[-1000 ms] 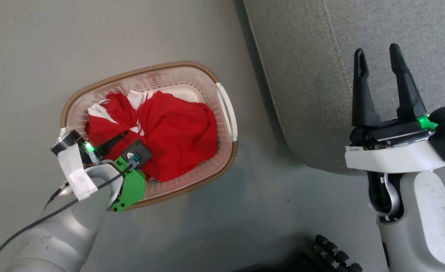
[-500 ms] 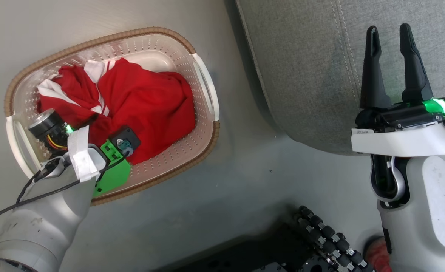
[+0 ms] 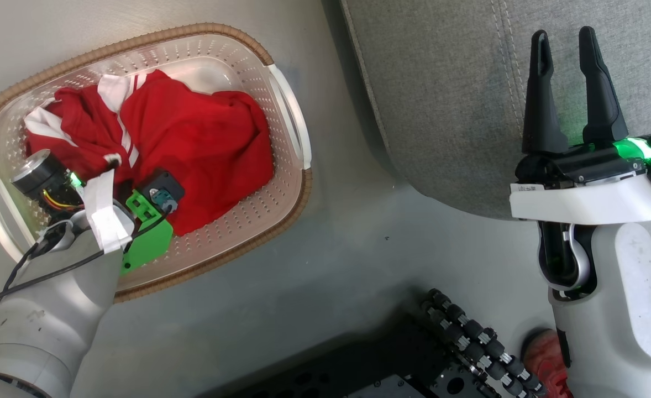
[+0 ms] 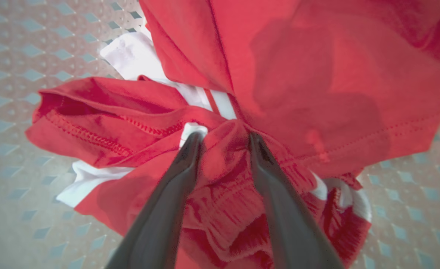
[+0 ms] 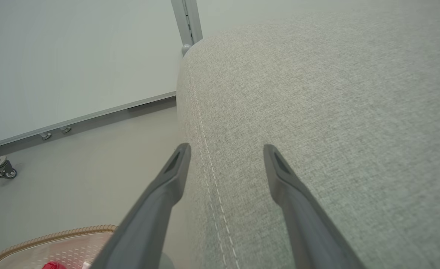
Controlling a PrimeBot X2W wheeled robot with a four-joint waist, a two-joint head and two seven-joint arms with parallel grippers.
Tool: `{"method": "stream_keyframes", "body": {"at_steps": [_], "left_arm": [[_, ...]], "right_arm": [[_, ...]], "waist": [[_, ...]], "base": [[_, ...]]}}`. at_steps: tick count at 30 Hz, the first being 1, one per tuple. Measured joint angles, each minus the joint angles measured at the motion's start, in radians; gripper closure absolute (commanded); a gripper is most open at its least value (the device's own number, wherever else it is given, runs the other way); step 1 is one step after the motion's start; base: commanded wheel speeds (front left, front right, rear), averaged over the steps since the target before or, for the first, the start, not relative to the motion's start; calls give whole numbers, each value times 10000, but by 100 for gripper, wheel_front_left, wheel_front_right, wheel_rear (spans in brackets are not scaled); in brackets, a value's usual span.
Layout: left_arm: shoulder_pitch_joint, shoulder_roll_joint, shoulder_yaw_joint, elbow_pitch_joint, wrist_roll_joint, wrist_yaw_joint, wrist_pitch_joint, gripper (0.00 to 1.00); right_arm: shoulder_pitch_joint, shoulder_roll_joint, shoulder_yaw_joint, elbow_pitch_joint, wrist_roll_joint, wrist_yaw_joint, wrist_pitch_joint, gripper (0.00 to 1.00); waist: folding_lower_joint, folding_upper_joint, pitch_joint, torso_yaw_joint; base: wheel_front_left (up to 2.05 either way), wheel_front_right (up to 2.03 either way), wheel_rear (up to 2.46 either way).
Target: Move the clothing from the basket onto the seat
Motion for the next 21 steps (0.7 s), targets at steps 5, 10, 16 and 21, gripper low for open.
{"method": "stream_keyframes", "body": {"at_steps": [5, 10, 16, 21], "left_arm": [[-34, -4, 31, 0, -194, -40, -276, 100], [-44, -121, 247, -100, -566, 81, -905, 100], [442, -504, 830, -343, -1494, 180, -1622, 100], [1081, -729, 1340, -932, -2192, 309, -2006, 100]], "right_arm": [[-23, 0, -42, 69, 84, 0, 0, 0], [-3, 0, -109, 182, 52, 0, 0, 0], [174, 4, -259, 295, -295, 0, 0, 0], [485, 8, -353, 414, -614, 0, 0, 0]], "waist": [[-1, 0, -56, 34], [-1, 0, -280, 123], [-1, 0, -823, 288], [-1, 0, -1528, 479]], "base": [[0, 0, 0], [0, 0, 0], [0, 0, 0], [0, 0, 0]]}}
